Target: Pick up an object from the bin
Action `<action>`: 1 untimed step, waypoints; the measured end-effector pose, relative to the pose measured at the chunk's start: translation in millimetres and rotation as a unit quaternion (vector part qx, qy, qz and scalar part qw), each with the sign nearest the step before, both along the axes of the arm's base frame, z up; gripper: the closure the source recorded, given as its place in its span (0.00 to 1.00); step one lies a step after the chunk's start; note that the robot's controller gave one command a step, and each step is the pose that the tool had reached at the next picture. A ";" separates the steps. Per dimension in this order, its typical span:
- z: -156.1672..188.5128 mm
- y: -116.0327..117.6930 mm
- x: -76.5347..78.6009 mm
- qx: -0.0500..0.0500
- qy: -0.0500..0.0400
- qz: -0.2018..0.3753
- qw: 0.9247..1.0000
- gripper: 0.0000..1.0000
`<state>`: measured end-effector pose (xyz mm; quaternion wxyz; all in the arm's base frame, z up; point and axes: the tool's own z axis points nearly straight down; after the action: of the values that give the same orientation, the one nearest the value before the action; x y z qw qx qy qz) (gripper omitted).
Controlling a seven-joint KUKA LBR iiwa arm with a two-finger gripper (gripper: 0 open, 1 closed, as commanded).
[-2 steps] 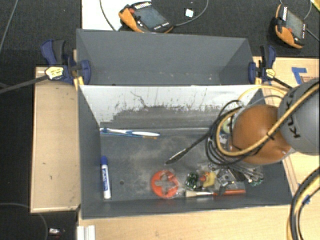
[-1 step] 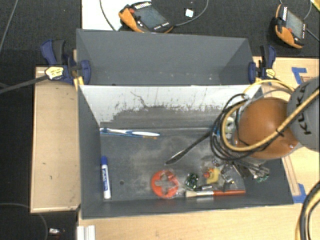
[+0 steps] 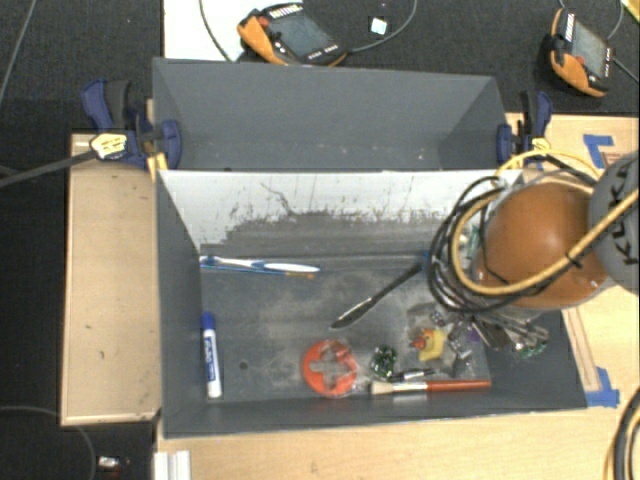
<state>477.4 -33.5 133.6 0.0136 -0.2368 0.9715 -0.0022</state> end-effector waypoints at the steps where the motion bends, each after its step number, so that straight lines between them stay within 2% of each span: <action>1: 24.5 -0.1 0.5 0.000 -0.001 0.000 1.000 1.00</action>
Offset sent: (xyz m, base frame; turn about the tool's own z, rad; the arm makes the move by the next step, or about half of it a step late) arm 0.0004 0.0000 0.0342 -0.0004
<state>477.9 -33.6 158.1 0.0147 -0.2369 0.9714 -0.0025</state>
